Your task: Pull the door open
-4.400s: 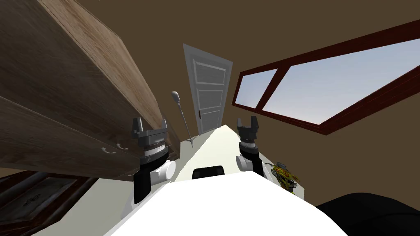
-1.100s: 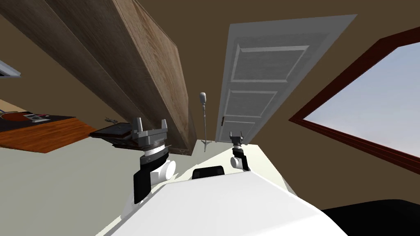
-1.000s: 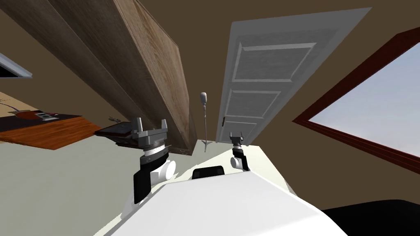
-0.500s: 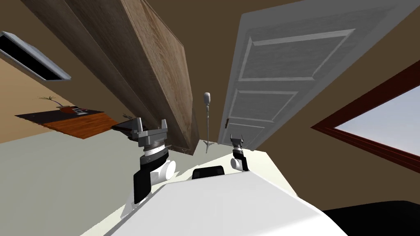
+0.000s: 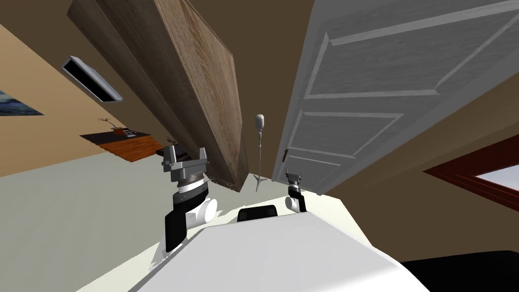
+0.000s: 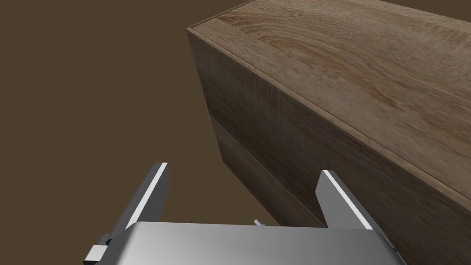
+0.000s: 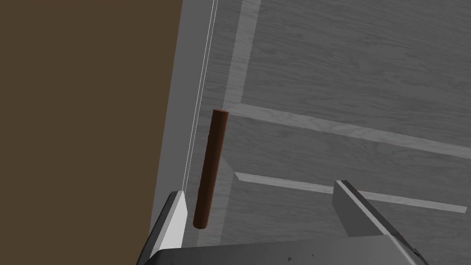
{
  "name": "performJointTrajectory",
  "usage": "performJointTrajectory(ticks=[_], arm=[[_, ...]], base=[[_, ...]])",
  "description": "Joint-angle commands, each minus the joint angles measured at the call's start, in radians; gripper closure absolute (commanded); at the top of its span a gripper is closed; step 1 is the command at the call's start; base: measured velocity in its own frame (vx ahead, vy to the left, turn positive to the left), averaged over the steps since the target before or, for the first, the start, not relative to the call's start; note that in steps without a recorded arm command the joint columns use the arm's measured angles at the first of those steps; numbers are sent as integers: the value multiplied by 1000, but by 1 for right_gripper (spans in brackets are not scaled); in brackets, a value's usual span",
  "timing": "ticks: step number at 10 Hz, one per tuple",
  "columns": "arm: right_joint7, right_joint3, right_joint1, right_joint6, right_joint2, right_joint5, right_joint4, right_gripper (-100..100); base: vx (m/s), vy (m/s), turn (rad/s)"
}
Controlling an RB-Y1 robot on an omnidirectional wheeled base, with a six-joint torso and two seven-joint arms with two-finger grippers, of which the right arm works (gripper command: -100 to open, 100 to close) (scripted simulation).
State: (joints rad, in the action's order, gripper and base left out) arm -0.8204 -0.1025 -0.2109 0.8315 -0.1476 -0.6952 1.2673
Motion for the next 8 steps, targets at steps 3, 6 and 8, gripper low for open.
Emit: performJointTrajectory(ticks=[3, 6, 8], arm=[[-69, -2, 28, 18, -9, -68, -93, -100], [-117, -4, 46, 31, -15, -116, -157, -100], [-146, -5, 57, 38, -18, -147, -197, -100]], base=[[67, -64, 173], [76, -61, 160], [62, -61, 138]])
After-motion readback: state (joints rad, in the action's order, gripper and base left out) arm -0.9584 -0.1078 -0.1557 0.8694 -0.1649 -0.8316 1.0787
